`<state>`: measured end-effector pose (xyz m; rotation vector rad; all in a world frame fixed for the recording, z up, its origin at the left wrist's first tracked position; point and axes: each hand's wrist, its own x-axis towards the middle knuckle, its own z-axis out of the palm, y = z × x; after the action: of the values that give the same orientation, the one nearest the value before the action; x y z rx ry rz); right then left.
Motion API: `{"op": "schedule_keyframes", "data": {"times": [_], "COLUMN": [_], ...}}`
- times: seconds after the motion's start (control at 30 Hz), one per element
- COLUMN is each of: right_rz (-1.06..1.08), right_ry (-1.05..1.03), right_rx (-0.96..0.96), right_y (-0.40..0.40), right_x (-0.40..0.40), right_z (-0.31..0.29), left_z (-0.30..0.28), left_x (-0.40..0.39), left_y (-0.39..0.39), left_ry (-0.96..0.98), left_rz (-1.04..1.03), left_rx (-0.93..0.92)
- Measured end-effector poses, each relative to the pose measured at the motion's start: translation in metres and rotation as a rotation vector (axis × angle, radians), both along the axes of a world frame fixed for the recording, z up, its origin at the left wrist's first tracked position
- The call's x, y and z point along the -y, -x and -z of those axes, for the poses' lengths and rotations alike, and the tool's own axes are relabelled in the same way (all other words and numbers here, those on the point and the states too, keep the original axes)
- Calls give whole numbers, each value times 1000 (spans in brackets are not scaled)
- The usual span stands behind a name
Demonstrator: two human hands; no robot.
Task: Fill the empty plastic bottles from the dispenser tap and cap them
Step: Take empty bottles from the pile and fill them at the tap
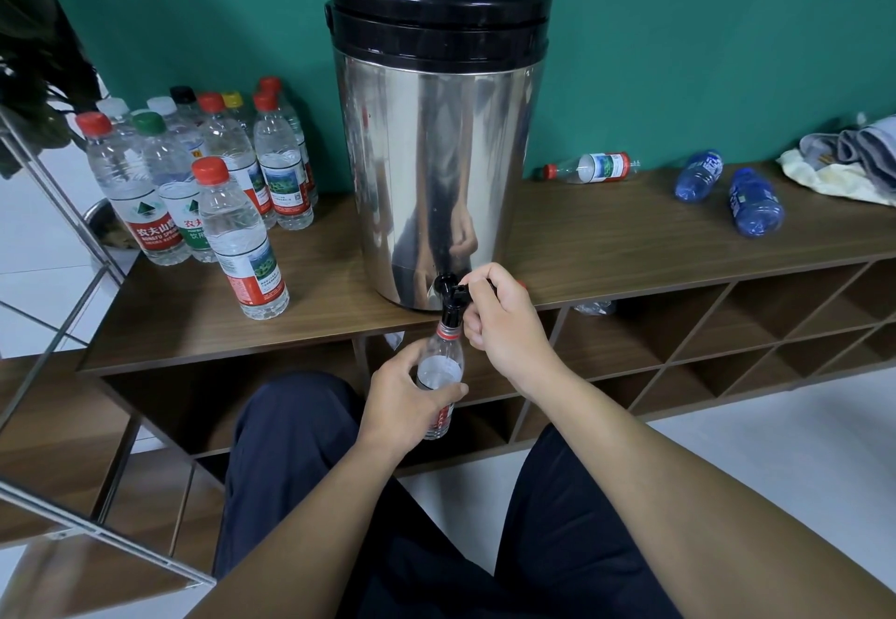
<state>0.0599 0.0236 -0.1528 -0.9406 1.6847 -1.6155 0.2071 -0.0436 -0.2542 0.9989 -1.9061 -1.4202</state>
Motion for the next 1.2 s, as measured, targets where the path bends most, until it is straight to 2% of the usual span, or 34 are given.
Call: {"op": "schedule_keyframes", "data": {"times": [1.2], "right_rz": [-1], "right_ry": [-12], "right_rx": [-9], "right_y": [-1], "right_x": [-1], "right_z": [-1], "left_z": [-2], "left_x": [-1], "left_y": [-1], "left_ry": [3], "left_rz": [5], "left_rx": [17]}}
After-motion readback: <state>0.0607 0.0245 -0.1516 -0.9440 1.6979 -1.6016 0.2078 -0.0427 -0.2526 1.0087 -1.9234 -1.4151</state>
